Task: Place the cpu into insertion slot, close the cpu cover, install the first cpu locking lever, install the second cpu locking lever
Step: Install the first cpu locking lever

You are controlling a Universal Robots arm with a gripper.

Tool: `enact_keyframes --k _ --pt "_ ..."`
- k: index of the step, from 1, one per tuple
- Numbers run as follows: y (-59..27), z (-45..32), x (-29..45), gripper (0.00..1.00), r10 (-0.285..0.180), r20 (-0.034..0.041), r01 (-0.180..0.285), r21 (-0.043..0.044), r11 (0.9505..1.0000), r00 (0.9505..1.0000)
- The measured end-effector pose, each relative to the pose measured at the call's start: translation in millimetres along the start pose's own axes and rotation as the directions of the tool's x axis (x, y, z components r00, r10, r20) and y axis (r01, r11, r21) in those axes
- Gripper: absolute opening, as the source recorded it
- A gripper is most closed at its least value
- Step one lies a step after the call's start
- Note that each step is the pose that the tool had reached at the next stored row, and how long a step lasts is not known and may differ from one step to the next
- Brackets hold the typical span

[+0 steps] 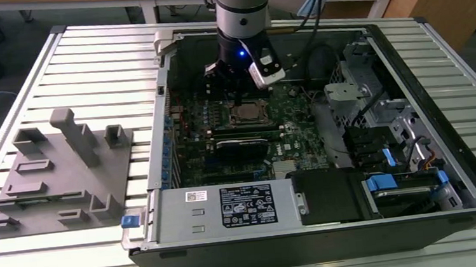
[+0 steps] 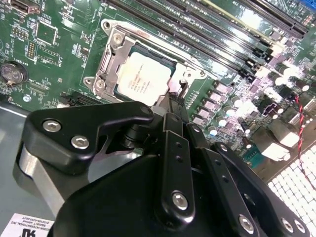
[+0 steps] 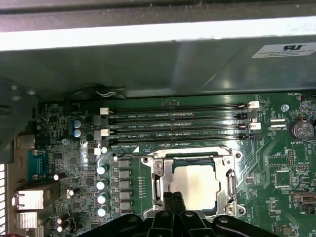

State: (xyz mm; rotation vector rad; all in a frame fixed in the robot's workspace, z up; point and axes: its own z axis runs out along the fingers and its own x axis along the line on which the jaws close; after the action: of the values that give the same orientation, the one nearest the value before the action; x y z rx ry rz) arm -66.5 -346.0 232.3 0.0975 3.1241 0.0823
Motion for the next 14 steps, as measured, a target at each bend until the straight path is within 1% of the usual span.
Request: enact_keyframes --k 3,11,14 --pt "0.2 -2.4 0.0 0.10 0.000 0.0000 0.000 -0.0001 1.0000 1.0000" --pt "0.8 -13.9 -0.2 0.10 0.000 0.0000 0.000 0.0000 1.0000 1.0000" --pt "0.9 -16.8 -0.2 0.10 0.000 0.0000 0.000 0.0000 1.0000 1.0000"
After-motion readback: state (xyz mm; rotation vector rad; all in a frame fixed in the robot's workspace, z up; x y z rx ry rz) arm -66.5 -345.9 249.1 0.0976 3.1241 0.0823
